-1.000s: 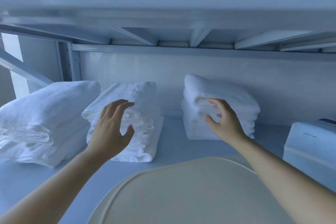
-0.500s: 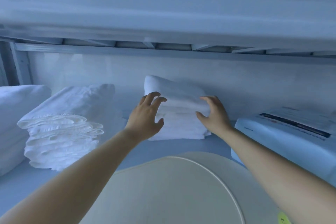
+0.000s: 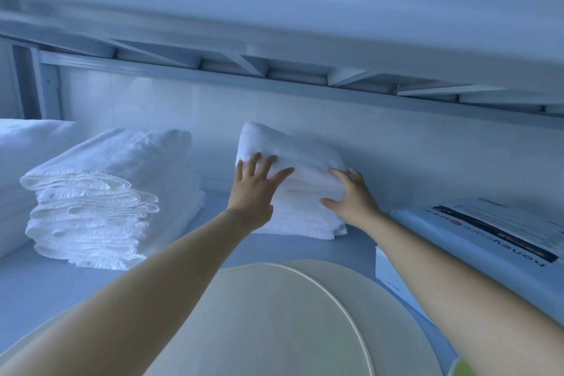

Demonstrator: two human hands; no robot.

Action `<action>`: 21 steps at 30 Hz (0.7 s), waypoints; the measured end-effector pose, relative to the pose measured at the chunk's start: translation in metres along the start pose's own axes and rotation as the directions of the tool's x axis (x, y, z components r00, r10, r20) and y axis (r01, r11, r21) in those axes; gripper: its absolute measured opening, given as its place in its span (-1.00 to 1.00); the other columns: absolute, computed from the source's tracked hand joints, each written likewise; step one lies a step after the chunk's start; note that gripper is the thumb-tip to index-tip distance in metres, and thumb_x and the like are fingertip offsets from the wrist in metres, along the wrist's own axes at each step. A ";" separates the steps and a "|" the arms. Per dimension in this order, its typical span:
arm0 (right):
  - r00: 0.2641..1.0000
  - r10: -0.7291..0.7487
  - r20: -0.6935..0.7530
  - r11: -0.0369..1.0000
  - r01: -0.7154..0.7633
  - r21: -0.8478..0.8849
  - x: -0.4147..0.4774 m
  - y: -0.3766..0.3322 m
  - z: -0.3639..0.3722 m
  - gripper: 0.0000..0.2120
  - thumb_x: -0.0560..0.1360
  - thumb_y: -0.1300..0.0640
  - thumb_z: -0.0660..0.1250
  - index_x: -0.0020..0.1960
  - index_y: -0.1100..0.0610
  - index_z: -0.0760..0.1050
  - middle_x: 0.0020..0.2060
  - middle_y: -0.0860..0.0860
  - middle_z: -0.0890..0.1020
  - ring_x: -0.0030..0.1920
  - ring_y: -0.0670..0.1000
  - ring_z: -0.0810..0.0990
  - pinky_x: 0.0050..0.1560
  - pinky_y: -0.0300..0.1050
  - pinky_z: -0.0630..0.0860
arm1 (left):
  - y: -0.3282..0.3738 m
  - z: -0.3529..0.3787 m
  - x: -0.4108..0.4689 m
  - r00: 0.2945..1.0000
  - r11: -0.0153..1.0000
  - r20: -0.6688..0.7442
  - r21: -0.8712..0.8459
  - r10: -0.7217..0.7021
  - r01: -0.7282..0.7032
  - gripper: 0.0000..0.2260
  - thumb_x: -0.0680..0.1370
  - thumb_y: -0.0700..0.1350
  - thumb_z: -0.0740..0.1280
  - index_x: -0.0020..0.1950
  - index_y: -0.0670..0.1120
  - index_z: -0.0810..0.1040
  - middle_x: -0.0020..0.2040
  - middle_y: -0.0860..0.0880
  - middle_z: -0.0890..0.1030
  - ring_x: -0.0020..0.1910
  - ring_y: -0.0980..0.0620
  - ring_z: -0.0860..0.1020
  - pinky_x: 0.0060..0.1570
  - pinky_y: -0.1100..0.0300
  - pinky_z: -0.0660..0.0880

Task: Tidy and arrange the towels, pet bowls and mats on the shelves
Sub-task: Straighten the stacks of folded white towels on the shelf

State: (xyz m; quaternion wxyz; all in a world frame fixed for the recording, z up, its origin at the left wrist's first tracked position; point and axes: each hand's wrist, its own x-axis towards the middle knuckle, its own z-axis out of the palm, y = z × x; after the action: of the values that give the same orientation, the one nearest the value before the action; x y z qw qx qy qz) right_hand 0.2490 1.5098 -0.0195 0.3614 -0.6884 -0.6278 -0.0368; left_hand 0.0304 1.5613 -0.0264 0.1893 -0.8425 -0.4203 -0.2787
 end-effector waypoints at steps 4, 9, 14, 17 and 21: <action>1.000 -0.012 -0.010 0.999 0.013 0.043 0.004 0.000 0.002 -0.34 0.39 0.06 0.44 0.42 -0.02 0.25 0.37 0.08 0.24 0.36 0.04 0.31 0.21 -0.20 0.29 | -0.003 0.011 -0.005 0.998 1.000 -0.055 0.030 0.005 -0.003 -0.17 0.39 -0.29 0.31 0.49 0.21 -0.02 0.48 -0.02 0.04 0.45 -0.17 -0.03 0.44 -0.13 -0.11; 1.000 -0.012 -0.025 1.000 0.013 0.022 -0.002 -0.001 0.009 -0.34 0.39 0.02 0.43 0.42 -0.07 0.25 0.39 0.06 0.25 0.36 0.04 0.33 0.26 -0.17 0.32 | -0.007 0.016 -0.001 0.987 0.999 -0.158 -0.027 -0.028 0.024 -0.20 0.30 -0.35 0.35 0.41 0.19 0.19 0.40 -0.04 0.24 0.38 -0.17 0.14 0.41 -0.16 0.05; 0.995 -0.089 -0.055 0.996 0.090 0.024 -0.014 -0.006 0.015 -0.33 0.38 0.11 0.41 0.43 -0.02 0.25 0.33 0.06 0.32 0.30 0.07 0.39 0.24 -0.19 0.31 | -0.035 0.026 0.003 0.977 1.000 -0.212 0.016 0.025 -0.022 -0.16 0.17 -0.37 0.45 0.33 0.16 0.28 0.31 -0.09 0.37 0.29 -0.17 0.25 0.28 -0.19 0.30; 0.987 -0.153 -0.045 0.986 0.156 0.062 -0.024 -0.010 0.015 -0.30 0.39 0.18 0.38 0.46 0.01 0.20 0.22 0.00 0.38 0.20 0.05 0.43 0.16 -0.17 0.37 | -0.050 0.020 0.003 0.983 0.999 -0.184 -0.045 -0.016 0.007 -0.21 0.20 -0.35 0.47 0.31 0.15 0.31 0.33 -0.08 0.37 0.31 -0.13 0.25 0.18 -0.11 0.40; 0.984 -0.130 -0.122 0.988 0.139 0.065 -0.017 -0.005 0.003 -0.33 0.38 0.21 0.37 0.44 0.07 0.24 0.30 0.04 0.35 0.29 0.06 0.37 0.24 -0.16 0.32 | -0.049 0.017 -0.001 0.988 0.997 -0.149 -0.067 -0.034 0.024 -0.24 0.22 -0.32 0.47 0.34 0.10 0.34 0.35 -0.10 0.35 0.36 -0.18 0.26 -0.02 -0.02 0.52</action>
State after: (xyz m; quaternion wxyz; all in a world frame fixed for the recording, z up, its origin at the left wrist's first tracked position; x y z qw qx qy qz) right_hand 0.2401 1.4972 -0.0279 0.4194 -0.6274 -0.6513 -0.0787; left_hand -0.0051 1.5981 -0.0356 0.1890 -0.8188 -0.4078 -0.3572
